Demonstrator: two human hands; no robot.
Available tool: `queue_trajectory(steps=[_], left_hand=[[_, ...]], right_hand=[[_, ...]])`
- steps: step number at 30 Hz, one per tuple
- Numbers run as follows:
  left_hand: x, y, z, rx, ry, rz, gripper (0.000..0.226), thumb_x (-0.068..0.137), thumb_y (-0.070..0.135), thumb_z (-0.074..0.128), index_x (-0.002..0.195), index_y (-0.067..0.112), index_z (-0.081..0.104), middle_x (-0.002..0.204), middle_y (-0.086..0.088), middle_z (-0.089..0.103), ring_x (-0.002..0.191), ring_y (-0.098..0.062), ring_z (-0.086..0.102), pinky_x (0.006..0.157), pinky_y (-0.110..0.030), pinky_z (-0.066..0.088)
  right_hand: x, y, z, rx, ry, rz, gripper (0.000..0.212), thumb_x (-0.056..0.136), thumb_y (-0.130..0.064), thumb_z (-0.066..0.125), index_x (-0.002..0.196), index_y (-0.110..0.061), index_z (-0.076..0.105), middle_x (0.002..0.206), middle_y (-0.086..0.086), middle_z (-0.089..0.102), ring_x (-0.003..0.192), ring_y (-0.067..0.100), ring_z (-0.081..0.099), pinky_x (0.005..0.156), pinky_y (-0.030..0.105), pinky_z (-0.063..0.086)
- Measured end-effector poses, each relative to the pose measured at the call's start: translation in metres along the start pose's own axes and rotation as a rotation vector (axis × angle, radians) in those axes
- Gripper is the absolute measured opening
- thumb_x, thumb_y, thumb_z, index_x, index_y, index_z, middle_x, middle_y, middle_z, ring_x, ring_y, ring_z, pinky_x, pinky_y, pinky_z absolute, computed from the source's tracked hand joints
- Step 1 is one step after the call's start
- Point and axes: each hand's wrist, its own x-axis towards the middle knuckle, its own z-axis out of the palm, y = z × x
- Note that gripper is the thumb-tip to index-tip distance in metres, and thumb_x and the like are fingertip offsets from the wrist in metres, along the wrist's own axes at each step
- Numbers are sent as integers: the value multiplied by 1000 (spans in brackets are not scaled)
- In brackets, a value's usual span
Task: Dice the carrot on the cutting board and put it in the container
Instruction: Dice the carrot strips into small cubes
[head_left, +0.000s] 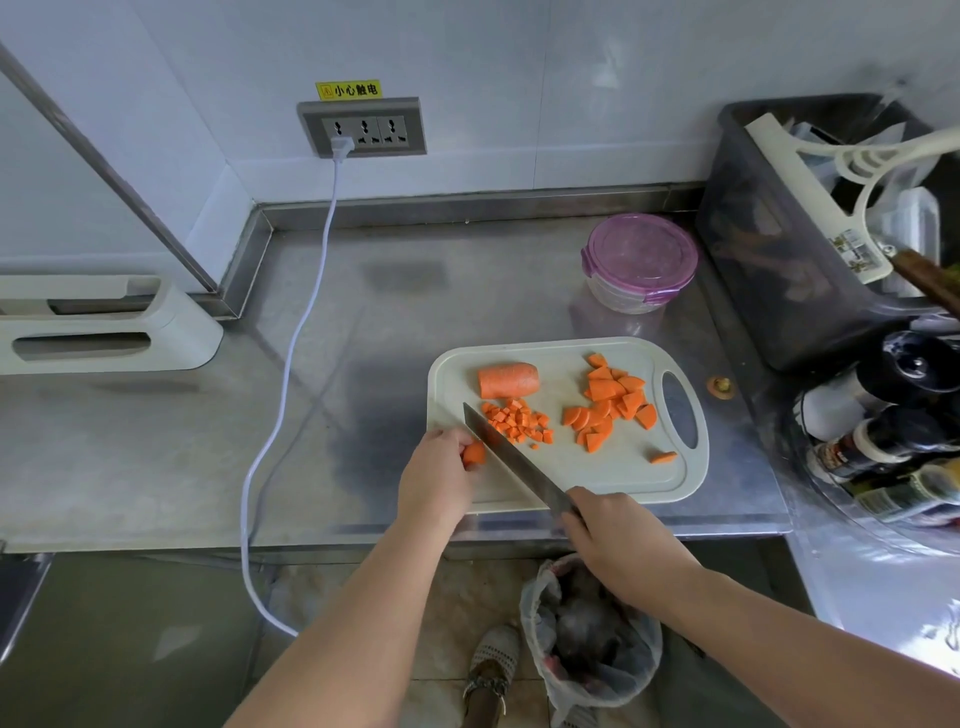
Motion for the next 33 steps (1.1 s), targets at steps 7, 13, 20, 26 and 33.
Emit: queue_trajectory(steps=[7, 13, 20, 26, 33], left_hand=[[-2, -1, -4, 86, -75, 49, 28, 90, 20, 59, 118, 25, 59, 115, 9, 59, 99, -12, 59, 75, -25, 49], [-13, 6, 0, 1, 10, -45, 20, 88, 22, 62, 108, 21, 61, 102, 6, 60, 87, -15, 61, 61, -24, 51], [-13, 14, 0, -58, 89, -109, 13, 89, 25, 60, 97, 16, 64, 90, 1, 67, 77, -18, 66, 68, -35, 58], [-11, 15, 1, -84, 140, -105, 9, 89, 23, 61, 91, 15, 65, 83, 2, 65, 72, -13, 60, 56, -22, 44], [-10, 9, -5, -231, 109, -117, 18, 92, 22, 59, 99, 11, 72, 94, 0, 71, 79, -9, 58, 63, -13, 40]], right_hand=[[1, -3, -1, 12, -6, 3, 24, 103, -29, 34, 117, -20, 51, 98, -1, 63, 80, 15, 63, 73, 30, 57], [0, -10, 4, 21, -12, 5, 22, 103, -29, 34, 115, -20, 50, 97, 0, 64, 82, 16, 64, 76, 35, 58], [4, -19, 7, -11, -33, -16, 23, 103, -30, 36, 116, -17, 49, 97, 3, 63, 82, 17, 64, 74, 32, 58], [7, -24, 10, -14, -29, 0, 22, 103, -31, 39, 114, -17, 50, 99, 2, 63, 83, 16, 65, 75, 30, 58], [8, -26, 10, -71, -53, 15, 27, 104, -29, 31, 116, -12, 48, 100, 8, 62, 90, 26, 63, 75, 35, 52]])
